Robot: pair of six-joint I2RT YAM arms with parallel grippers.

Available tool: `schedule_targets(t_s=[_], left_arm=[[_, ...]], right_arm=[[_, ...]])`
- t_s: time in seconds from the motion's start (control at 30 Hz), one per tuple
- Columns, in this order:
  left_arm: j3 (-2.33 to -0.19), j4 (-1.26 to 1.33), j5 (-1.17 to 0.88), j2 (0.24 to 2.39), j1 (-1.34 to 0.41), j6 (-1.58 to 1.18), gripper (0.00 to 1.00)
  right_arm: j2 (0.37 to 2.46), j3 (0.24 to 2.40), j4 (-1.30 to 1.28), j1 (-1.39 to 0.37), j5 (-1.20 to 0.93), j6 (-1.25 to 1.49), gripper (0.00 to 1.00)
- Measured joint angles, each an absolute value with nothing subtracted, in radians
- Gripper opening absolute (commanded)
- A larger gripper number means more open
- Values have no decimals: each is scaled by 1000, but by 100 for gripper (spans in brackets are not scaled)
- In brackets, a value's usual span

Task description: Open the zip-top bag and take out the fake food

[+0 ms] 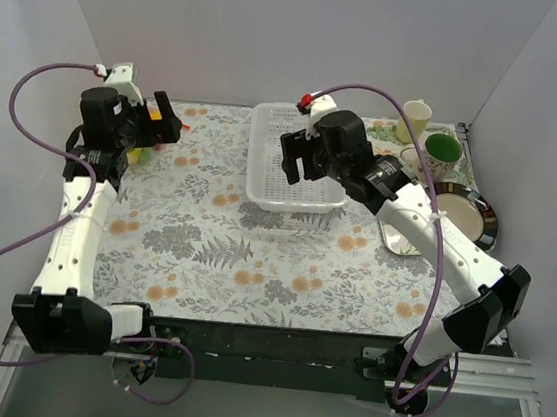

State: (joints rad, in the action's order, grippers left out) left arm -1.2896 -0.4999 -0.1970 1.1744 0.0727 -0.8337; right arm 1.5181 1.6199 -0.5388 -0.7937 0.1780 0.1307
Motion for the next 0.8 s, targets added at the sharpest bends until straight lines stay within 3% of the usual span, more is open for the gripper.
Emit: schedule_targets(t_s=[0.1, 0.2, 0.43, 0.8], left_arm=[[-1323, -458, -153, 1288, 72, -847, 98], [-1363, -390, -91, 1464, 72, -845, 98], [-1613, -369, 79, 1899, 72, -833, 98], [-2001, -320, 315, 2258, 72, -824, 94]], right_arm=[[1537, 1586, -505, -794, 197, 119, 87], [1538, 1508, -461, -797, 228, 93, 98], [1494, 1240, -257, -825, 254, -2, 98], [1695, 1287, -93, -835, 211, -108, 99]])
